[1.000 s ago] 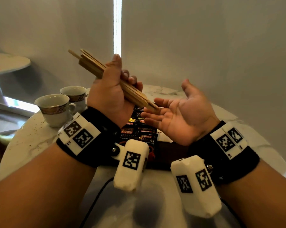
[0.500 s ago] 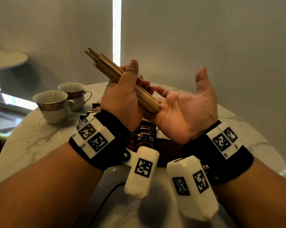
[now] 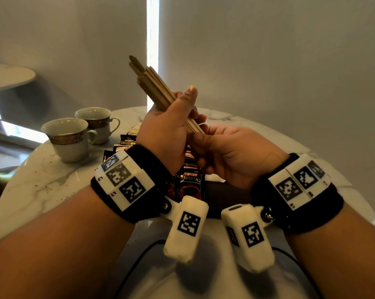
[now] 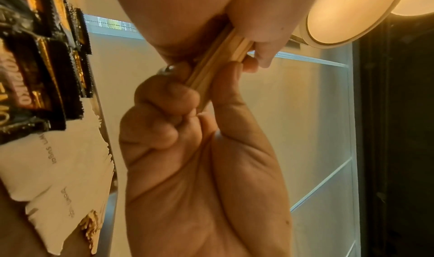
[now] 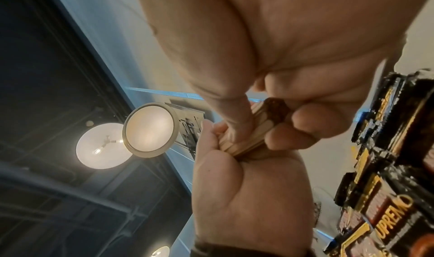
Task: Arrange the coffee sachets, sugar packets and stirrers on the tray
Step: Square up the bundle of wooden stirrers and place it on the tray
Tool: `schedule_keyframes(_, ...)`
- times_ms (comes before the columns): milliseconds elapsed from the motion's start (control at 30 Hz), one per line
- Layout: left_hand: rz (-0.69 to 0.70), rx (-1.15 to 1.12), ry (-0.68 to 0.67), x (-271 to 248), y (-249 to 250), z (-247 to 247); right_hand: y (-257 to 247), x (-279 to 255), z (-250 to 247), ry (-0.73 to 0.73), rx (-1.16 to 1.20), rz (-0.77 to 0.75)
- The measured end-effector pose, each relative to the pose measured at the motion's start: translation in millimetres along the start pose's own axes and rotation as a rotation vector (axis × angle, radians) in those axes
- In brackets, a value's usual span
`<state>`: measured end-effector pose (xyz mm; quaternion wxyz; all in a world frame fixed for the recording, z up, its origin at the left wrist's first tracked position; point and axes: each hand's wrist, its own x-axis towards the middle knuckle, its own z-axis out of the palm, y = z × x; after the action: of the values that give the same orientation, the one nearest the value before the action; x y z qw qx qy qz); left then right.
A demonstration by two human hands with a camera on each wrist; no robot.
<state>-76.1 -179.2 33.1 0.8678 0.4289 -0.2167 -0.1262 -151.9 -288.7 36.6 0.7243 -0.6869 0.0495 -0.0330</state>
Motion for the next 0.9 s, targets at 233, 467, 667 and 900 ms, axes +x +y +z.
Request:
schedule_keyframes(233, -0.07, 0.068, -0.097, 5, 3, -5, -3, 1, -3, 0.109, -0.309, -0.039)
schedule_keyframes(467, -0.21, 0.98, -0.548, -11, 18, -6, -11, -4, -6, 0.254, -0.389, -0.251)
schedule_keyframes(667, -0.146, 1.082, -0.498, -9, 18, -5, -4, 3, -3, 0.355, -0.319, -0.315)
schedule_keyframes(900, -0.001, 1.048, -0.479, -12, 14, -2, 4, 11, -6, 0.419, -0.203, -0.298)
